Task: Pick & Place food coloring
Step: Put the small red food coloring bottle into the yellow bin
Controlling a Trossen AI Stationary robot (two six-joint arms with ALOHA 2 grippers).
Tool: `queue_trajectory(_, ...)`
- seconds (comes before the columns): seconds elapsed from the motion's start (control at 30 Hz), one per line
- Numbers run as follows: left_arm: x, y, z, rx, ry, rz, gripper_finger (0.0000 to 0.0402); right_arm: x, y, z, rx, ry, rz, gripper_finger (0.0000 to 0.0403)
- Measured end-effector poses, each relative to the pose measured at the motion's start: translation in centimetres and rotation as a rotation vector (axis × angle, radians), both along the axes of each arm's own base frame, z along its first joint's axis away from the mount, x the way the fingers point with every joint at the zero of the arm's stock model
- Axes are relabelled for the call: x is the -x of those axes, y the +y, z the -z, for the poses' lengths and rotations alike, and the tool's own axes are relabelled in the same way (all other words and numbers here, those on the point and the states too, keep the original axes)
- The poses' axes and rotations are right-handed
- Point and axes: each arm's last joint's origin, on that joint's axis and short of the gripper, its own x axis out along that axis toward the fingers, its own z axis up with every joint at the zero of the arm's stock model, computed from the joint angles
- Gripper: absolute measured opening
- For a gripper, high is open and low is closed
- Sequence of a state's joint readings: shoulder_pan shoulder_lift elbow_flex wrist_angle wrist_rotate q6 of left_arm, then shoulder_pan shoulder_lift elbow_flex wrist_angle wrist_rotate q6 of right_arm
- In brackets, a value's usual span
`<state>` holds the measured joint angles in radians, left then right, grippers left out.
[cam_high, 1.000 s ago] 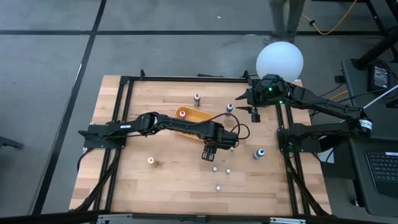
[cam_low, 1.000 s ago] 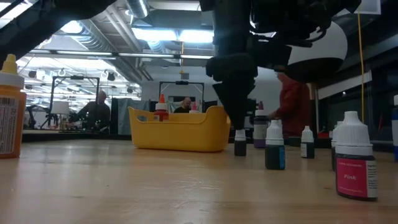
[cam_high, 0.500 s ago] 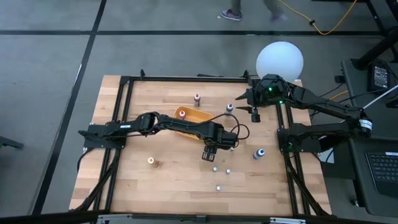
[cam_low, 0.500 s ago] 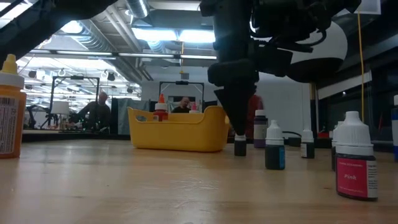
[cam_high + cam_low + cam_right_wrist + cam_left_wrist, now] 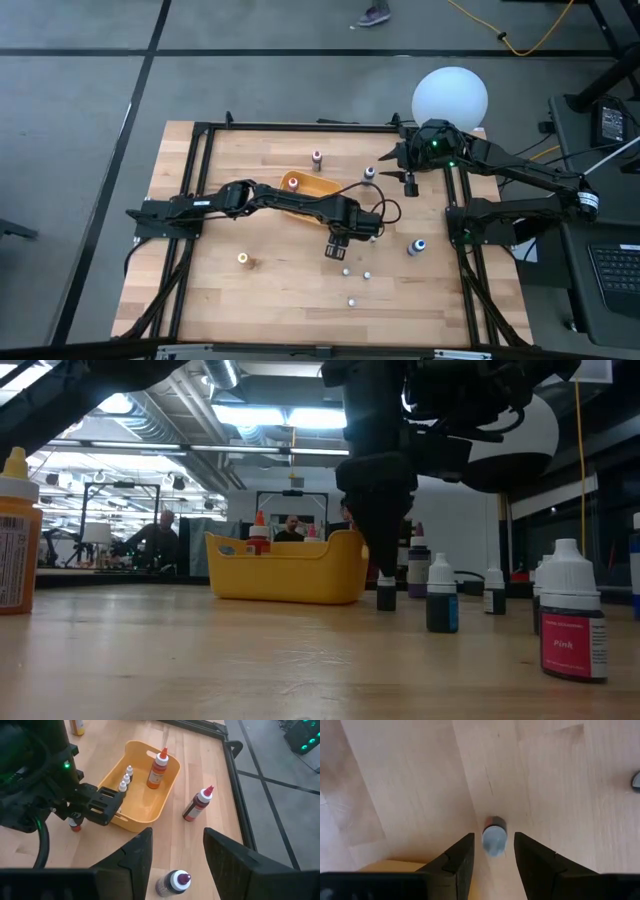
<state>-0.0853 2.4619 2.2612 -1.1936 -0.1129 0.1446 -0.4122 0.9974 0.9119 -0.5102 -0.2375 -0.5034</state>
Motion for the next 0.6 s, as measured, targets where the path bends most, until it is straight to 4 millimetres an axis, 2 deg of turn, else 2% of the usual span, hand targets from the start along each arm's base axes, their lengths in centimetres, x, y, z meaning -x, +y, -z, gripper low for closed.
queue_trajectory(0.33, 0.0, -0.03, 0.54, 0.006, -0.002, -0.015, 0.0125, 0.0, 0.0, 0.0, 0.001, 0.0, -0.001, 0.0177)
queue_trajectory(0.6, 0.02, -0.03, 0.54, 0.025, -0.001, -0.034, 0.0098, 0.0, 0.0, 0.0, 0.002, 0.0, -0.001, 0.0177)
